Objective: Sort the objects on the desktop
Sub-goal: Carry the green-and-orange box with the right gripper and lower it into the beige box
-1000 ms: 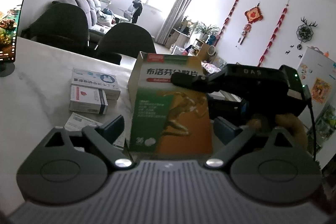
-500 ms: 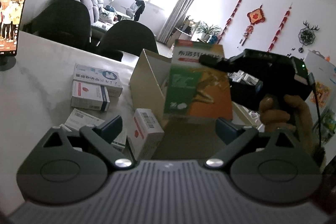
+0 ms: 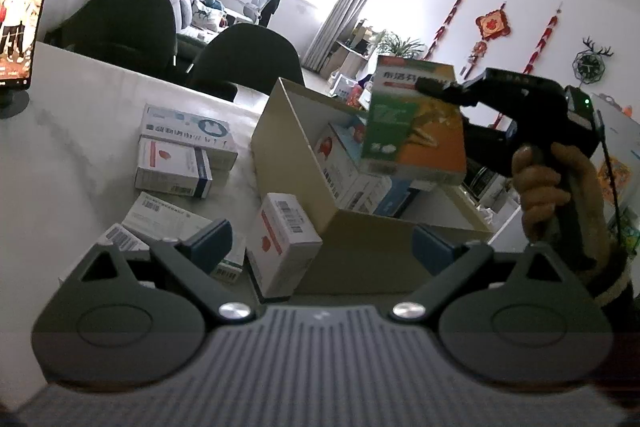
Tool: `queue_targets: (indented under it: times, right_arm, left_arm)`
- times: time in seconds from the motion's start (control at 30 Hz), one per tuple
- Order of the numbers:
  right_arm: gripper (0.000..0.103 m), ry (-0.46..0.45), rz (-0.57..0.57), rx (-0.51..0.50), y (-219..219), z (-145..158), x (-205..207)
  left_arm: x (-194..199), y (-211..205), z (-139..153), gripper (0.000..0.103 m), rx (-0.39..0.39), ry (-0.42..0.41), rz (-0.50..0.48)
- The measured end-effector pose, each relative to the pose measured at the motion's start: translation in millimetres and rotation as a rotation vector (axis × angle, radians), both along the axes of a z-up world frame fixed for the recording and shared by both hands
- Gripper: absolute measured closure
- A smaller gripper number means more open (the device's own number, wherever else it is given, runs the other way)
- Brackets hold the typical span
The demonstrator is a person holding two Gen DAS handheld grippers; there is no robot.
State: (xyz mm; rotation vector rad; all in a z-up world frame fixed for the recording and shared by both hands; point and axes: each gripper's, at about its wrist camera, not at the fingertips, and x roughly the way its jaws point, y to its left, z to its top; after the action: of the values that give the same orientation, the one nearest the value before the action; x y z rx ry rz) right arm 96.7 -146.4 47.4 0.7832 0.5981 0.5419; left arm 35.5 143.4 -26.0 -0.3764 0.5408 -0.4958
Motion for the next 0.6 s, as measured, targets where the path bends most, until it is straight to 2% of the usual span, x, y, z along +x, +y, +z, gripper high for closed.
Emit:
queue_targets:
  times: [0.37,0.6]
  right_arm:
    - [0.081,0.014,-0.100,-0.075,-19.8,3.2,30.8]
    - [0.081,0.061,-0.112,-0.248,2.1,-5.7,64.0]
  left_arm:
    - [5.0,2.9,-5.0,0.005,-0.003,0.022,0.001]
    - [6.6,2.7,-5.2,0.005,0.001,0.029,0.000]
